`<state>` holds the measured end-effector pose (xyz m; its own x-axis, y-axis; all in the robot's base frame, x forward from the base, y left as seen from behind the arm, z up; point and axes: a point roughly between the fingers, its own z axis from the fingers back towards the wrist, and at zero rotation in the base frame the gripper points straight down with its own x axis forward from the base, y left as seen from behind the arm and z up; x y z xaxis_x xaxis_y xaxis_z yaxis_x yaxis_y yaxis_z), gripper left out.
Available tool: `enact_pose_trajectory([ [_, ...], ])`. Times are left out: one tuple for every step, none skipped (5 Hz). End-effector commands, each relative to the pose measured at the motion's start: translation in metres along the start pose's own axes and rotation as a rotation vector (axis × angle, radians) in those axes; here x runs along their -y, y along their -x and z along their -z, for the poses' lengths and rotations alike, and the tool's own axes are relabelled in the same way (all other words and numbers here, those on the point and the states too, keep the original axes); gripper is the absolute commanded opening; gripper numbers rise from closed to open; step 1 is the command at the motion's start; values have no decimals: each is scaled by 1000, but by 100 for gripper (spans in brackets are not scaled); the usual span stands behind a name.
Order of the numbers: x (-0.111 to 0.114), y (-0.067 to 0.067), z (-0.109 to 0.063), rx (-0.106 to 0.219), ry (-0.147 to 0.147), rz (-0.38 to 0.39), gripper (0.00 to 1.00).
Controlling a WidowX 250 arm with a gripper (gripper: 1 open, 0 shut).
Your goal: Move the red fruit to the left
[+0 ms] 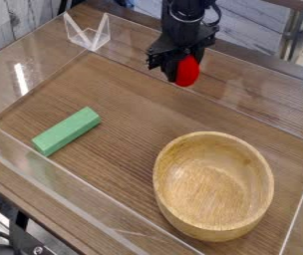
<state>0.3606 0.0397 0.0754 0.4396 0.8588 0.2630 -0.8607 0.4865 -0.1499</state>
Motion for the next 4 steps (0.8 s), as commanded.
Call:
enact_pose_trajectory([
  [0, -12, -17, 50, 38, -21, 0],
  [-4, -12, -14, 55, 22, -19, 100],
  [-8, -14, -11, 57, 9, -28, 0],
  [-11, -20, -8, 53, 0, -54, 0],
])
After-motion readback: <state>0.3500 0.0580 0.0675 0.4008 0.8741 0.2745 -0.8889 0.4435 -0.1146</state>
